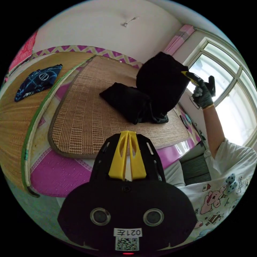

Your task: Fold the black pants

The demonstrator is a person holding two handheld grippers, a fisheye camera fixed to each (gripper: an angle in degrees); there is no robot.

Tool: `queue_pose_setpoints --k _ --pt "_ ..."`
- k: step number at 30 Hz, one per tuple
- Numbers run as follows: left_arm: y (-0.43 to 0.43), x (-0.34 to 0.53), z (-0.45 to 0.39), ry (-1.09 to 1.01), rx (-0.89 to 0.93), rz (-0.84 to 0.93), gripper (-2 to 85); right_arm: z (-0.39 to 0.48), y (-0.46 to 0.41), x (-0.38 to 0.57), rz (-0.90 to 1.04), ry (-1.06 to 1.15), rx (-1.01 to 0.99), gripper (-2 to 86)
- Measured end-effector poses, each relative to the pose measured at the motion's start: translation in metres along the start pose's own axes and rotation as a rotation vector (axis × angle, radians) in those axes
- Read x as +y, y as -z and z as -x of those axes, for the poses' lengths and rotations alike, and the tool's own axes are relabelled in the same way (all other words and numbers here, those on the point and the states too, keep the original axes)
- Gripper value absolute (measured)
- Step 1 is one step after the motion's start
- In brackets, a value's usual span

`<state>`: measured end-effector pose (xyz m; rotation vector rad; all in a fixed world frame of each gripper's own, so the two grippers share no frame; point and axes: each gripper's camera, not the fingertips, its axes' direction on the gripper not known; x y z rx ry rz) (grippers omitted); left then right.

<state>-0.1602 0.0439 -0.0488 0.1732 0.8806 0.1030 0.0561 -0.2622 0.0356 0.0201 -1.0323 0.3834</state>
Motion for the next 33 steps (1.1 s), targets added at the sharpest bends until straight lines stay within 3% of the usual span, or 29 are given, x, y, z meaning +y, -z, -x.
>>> queue_pose_setpoints --k 6,11,17,21,30,33 --pt "-0.054 -0.062 -0.002 -0.044 0.01 0.042 10.2 -0.231 0.103 0.073 -0.118 -0.434 0.111 0.4" --pt "-0.124 -0.108 0.051 0.287 0.43 0.149 13.0 -0.362 0.109 0.164 0.008 -0.698 0.161 0.2" --pt "-0.185 -0.144 0.077 0.44 0.572 0.218 4.3 -0.421 0.138 0.199 -0.069 -0.709 0.028 0.1" --pt "-0.2 -0.171 0.069 0.342 0.526 0.282 0.0 -0.441 0.151 0.189 -0.047 -0.671 0.037 0.2" --pt "-0.141 -0.247 0.035 0.013 0.212 0.194 -0.9 -0.447 0.161 0.179 0.034 -0.564 0.019 1.1" --pt "-0.18 -0.239 0.042 0.032 0.081 0.37 -0.8 -0.461 0.152 0.201 0.078 -0.62 0.038 1.9"
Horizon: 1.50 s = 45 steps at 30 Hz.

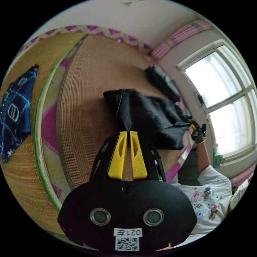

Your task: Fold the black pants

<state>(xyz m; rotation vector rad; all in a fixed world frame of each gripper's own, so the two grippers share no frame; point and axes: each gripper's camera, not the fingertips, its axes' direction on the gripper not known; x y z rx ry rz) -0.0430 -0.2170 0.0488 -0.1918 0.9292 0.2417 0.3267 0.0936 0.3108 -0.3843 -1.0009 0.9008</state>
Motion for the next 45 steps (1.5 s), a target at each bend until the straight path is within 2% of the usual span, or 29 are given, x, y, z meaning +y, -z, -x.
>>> queue_pose_setpoints --k 1,3,5,7,9,12,14,17,19,22,25,33,39,42,45 --pt "-0.018 0.001 0.006 0.016 -0.029 0.061 -0.7 -0.011 -0.002 0.004 0.013 -0.034 -0.024 2.3" --pt "-0.018 0.008 0.008 0.034 0.024 -0.017 -0.6 -0.022 0.0 0.01 0.017 -0.06 -0.071 3.0" --pt "-0.001 0.018 0.001 0.064 0.095 -0.17 -0.6 -0.024 0.005 0.014 0.028 -0.059 -0.1 4.5" --pt "0.015 0.026 -0.018 0.023 0.094 -0.294 -0.6 -0.019 0.023 0.026 -0.038 -0.062 -0.107 7.2" --pt "0.018 0.027 -0.049 -0.07 0.093 -0.327 -0.3 -0.001 0.043 0.039 -0.135 -0.03 -0.023 8.0" --pt "-0.01 0.012 -0.116 -0.277 0.055 -0.237 1.7 0.062 0.045 0.064 -0.214 0.203 0.091 7.8" --pt "-0.049 0.0 -0.177 -0.465 -0.049 -0.179 5.6 0.105 0.024 0.079 -0.17 0.373 0.06 7.6" --pt "-0.1 -0.014 -0.238 -0.622 -0.137 -0.133 7.6 0.167 -0.037 0.105 -0.003 0.587 0.087 7.7" --pt "-0.127 -0.027 -0.259 -0.631 -0.122 -0.095 8.0 0.199 -0.088 0.124 0.075 0.681 0.267 7.8" --pt "-0.159 -0.042 -0.278 -0.589 -0.13 -0.071 8.7 0.219 -0.134 0.14 0.093 0.718 0.447 7.6" --pt "-0.177 -0.047 -0.287 -0.563 -0.155 -0.055 9.6 0.22 -0.169 0.146 0.156 0.671 0.537 7.2" --pt "-0.178 -0.055 -0.292 -0.514 -0.18 -0.047 9.6 0.243 -0.191 0.16 0.163 0.642 0.528 7.1" --pt "-0.159 -0.064 -0.273 -0.443 -0.09 -0.053 7.9 0.26 -0.204 0.172 0.161 0.648 0.538 7.0" --pt "-0.141 -0.067 -0.254 -0.381 0.014 -0.092 6.1 0.267 -0.21 0.176 0.162 0.646 0.536 7.0" --pt "-0.135 -0.067 -0.25 -0.422 0.01 -0.054 7.1 0.273 -0.215 0.18 0.162 0.646 0.536 7.0"
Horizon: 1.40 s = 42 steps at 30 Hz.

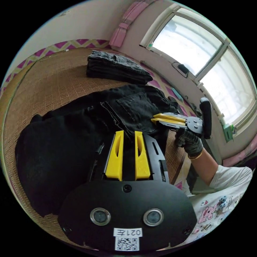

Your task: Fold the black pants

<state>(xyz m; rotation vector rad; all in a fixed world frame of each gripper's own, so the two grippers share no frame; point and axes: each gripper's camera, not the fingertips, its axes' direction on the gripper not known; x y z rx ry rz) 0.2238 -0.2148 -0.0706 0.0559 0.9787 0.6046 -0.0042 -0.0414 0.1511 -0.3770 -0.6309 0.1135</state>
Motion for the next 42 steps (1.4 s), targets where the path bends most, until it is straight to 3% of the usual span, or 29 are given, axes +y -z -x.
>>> queue_pose_setpoints --k 3,5,9,11,15,22,28,33,42 --pt "0.005 0.001 -0.008 -0.06 -0.097 0.042 8.0 0.008 -0.001 -0.002 0.0 0.0 0.0 7.0" --pt "0.016 0.004 -0.006 -0.052 -0.23 0.033 3.6 0.012 -0.001 -0.004 0.0 0.001 0.001 7.0" --pt "0.045 0.014 0.023 0.044 -0.122 -0.008 -0.3 0.021 -0.002 -0.007 0.0 0.002 0.003 7.0" --pt "0.089 0.029 0.047 0.083 -0.03 -0.127 -0.8 0.024 -0.002 -0.009 0.0 0.001 0.003 7.1" --pt "0.184 0.06 0.085 0.121 -0.058 -0.282 -1.0 0.029 -0.002 -0.013 0.0 0.0 0.001 7.0" --pt "0.406 0.17 0.206 0.355 -0.345 -0.525 -1.0 0.034 -0.002 -0.021 0.001 -0.001 -0.001 7.0" --pt "0.477 0.286 0.339 0.743 -0.601 -0.435 -1.0 0.033 -0.002 -0.028 0.002 -0.004 -0.005 7.0" --pt "0.503 0.356 0.401 0.871 -0.43 -0.482 -1.0 0.031 -0.002 -0.035 0.003 -0.003 -0.006 7.0" --pt "0.603 0.391 0.391 0.696 -0.268 -0.667 -0.9 0.007 0.0 -0.049 0.011 -0.026 -0.09 6.6"
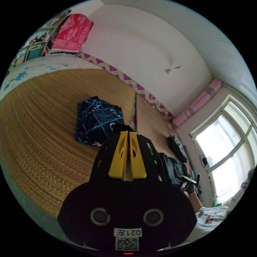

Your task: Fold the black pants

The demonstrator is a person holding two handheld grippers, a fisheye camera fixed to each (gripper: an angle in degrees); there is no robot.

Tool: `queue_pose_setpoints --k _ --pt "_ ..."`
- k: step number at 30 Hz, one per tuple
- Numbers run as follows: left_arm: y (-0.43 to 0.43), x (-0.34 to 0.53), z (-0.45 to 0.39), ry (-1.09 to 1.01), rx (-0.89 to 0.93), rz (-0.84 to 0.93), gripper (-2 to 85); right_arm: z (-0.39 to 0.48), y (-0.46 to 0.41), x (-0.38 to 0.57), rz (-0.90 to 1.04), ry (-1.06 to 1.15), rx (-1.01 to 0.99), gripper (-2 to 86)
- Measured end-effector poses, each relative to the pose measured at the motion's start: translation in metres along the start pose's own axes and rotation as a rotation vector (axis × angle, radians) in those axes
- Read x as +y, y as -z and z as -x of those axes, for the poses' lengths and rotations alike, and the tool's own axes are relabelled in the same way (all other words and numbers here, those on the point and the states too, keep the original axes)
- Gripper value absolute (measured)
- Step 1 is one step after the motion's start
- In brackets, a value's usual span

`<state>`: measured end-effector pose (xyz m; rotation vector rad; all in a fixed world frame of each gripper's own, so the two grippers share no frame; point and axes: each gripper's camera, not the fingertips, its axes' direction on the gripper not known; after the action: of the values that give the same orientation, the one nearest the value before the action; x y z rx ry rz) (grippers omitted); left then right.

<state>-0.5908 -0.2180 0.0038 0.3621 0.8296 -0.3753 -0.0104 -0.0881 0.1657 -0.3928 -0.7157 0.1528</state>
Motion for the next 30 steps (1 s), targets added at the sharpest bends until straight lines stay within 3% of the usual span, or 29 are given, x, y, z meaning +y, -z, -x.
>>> queue_pose_setpoints --k 4,7,9,11,15,20,22,26,30 --pt "0.022 -0.005 0.037 0.02 -0.053 0.048 -0.9 -0.021 0.002 -0.009 0.024 0.038 -0.111 5.0" --pt "0.012 0.012 0.107 0.184 -0.331 0.147 -0.6 -0.042 0.002 -0.018 0.057 0.024 -0.21 3.7" --pt "0.019 0.031 0.15 0.333 -0.257 0.15 -0.6 -0.053 0.002 -0.022 0.067 0.003 -0.259 2.8" --pt "0.034 0.05 0.166 0.35 -0.052 0.027 -0.8 -0.056 0.002 -0.025 0.066 -0.005 -0.271 2.0" --pt "0.041 0.049 0.135 0.138 0.048 -0.012 -0.7 -0.048 0.008 -0.029 0.036 0.044 -0.214 1.2" --pt "0.001 0.035 0.047 -0.264 0.076 0.139 4.1 -0.035 0.043 -0.051 -0.129 0.149 -0.223 1.5" --pt "-0.021 0.034 0.017 -0.395 0.068 0.181 6.1 -0.016 0.055 -0.076 -0.203 0.324 -0.123 4.6" --pt "-0.083 0.038 -0.037 -0.641 0.005 0.279 9.1 0.006 0.034 -0.125 -0.087 0.59 -0.027 9.2" --pt "-0.131 0.038 -0.061 -0.737 0.018 0.368 10.3 0.011 0.005 -0.174 0.044 0.769 0.054 10.0"
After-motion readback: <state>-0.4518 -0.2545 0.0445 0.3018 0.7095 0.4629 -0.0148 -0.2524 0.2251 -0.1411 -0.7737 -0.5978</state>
